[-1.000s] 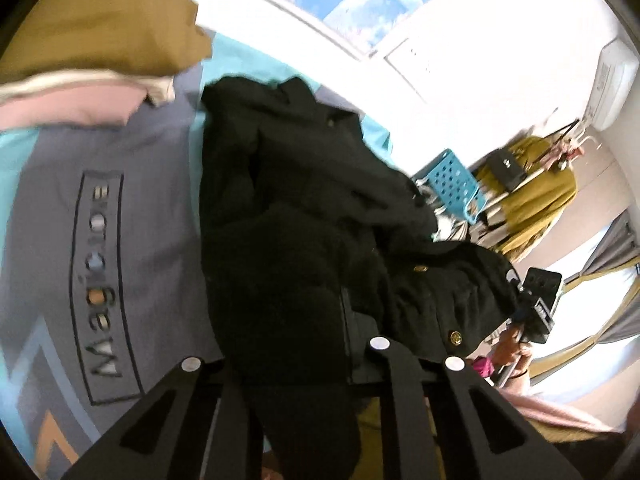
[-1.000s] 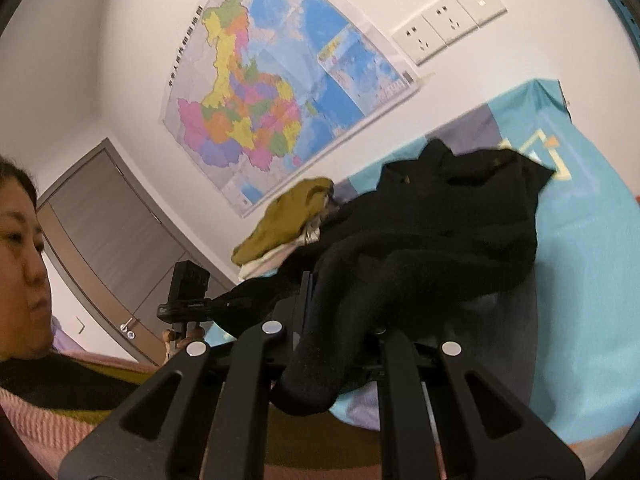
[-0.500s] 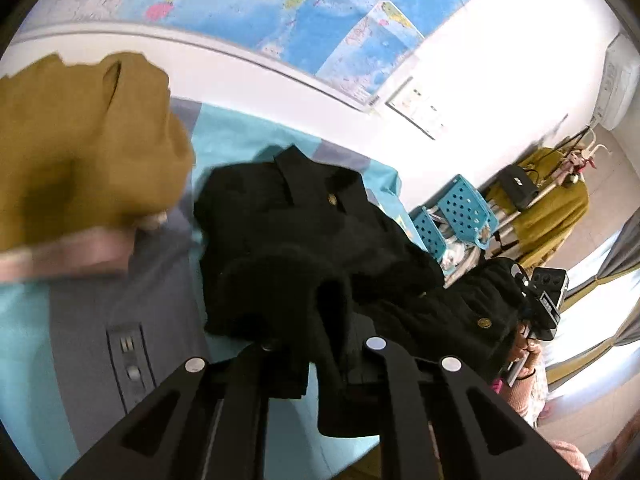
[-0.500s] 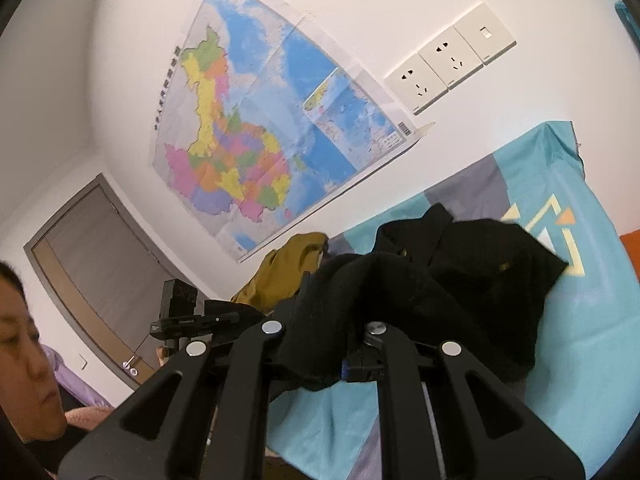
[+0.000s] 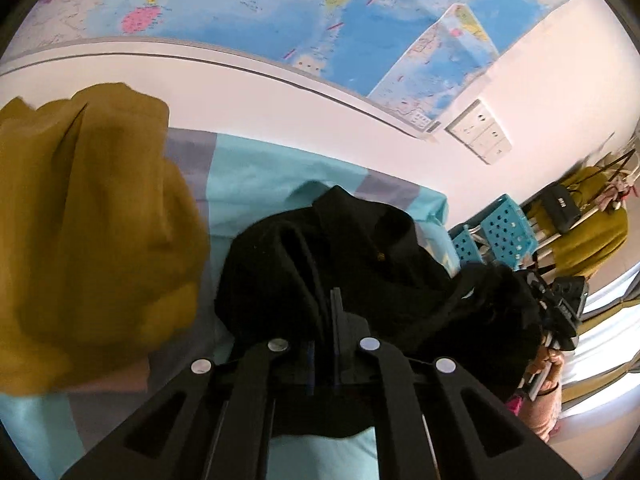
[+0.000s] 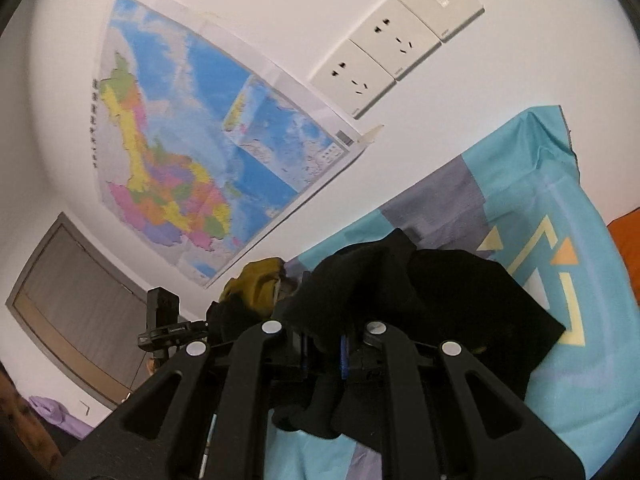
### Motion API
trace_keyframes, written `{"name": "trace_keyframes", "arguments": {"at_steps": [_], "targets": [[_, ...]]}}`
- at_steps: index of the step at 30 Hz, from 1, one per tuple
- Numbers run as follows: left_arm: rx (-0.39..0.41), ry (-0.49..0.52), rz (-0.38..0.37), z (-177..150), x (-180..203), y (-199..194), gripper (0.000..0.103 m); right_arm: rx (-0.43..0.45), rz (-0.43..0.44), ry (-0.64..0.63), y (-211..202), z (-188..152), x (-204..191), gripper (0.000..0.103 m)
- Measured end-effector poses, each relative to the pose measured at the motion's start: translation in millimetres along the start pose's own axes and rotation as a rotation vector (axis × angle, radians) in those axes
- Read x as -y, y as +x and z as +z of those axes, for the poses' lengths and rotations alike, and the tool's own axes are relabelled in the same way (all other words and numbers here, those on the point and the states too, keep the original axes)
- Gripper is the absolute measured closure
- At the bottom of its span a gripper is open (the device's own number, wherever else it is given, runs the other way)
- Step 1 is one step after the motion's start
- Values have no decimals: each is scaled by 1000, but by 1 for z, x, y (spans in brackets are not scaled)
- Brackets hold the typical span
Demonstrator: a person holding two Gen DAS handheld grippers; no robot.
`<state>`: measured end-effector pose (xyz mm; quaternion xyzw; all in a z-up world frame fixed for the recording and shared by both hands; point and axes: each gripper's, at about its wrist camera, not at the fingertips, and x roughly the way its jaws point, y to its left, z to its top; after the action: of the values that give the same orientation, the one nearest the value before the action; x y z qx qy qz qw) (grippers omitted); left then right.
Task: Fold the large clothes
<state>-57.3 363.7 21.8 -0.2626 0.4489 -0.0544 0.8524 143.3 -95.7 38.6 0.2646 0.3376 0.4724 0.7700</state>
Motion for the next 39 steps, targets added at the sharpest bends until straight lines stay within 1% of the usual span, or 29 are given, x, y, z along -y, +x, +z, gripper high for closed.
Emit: {"name": "trace_keyframes", "arguments": {"at_steps": [5, 8, 9, 13, 15, 16, 17, 18, 19, 20, 22, 23, 25, 27, 28, 29, 30, 31, 32, 33, 34, 35, 36, 37, 38, 39], "targets": [[-27, 7, 36, 15, 0, 22, 99, -25, -28, 58, 25, 15, 19, 93], [-43, -21, 67, 30, -11, 37, 99, -39, -68, 129, 43, 25, 40, 91], [-49, -33, 96, 36, -16, 44, 99, -43, -76, 145, 48, 27, 45, 91], [-95, -77, 162, 52, -32, 72, 98, -65, -166, 210, 76, 37, 71, 87], [-118, -77, 203, 56, -36, 85, 92, -89, -201, 235, 89, 38, 83, 82], [-121, -83, 230, 57, -37, 91, 87, -96, -230, 248, 95, 37, 90, 75], [-127, -85, 266, 58, -38, 95, 81, -107, -247, 254, 100, 36, 94, 68], [-124, -82, 278, 59, -39, 96, 73, -114, -253, 254, 103, 36, 97, 63], [-112, -76, 275, 59, -38, 94, 67, -116, -263, 263, 105, 34, 100, 47], [-97, -66, 267, 58, -35, 91, 66, -116, -277, 268, 104, 33, 101, 40], [-40, 10, 265, 52, -20, 73, 59, -118, -284, 227, 100, 32, 97, 39], [-13, 48, 251, 48, -11, 64, 55, -114, -289, 199, 95, 31, 92, 35], [30, 164, 196, 31, 16, 47, 35, -101, -276, 152, 85, 30, 80, 34], [46, 297, 175, 9, 47, 40, 29, -98, -268, 52, 74, 25, 60, 30], [41, 361, 168, -2, 61, 41, 24, -107, -276, -25, 70, 19, 47, 26], [22, 408, 156, -13, 73, 46, 22, -123, -289, -97, 69, 12, 35, 25], [0, 432, 146, -19, 80, 53, 21, -143, -304, -165, 69, 4, 26, 25], [-32, 458, 144, -26, 87, 65, 21, -176, -350, -256, 73, -7, 15, 26], [-55, 474, 158, -30, 92, 78, 21, -201, -392, -314, 78, -15, 10, 25], [-68, 485, 176, -33, 95, 88, 21, -245, -426, -362, 86, -25, 9, 25], [-89, 492, 190, -34, 97, 101, 21, -269, -439, -371, 90, -30, 11, 27], [-105, 491, 191, -35, 97, 109, 22, -291, -453, -373, 96, -35, 16, 33], [-120, 489, 208, -35, 97, 123, 31, -300, -468, -378, 100, -38, 20, 38], [-121, 488, 243, -34, 95, 131, 48, -301, -484, -385, 101, -38, 23, 56], [-128, 473, 254, -33, 91, 136, 57, -298, -507, -403, 102, -38, 24, 79], [-140, 426, 236, -27, 85, 140, 77, -292, -511, -420, 102, -37, 24, 92]]}}
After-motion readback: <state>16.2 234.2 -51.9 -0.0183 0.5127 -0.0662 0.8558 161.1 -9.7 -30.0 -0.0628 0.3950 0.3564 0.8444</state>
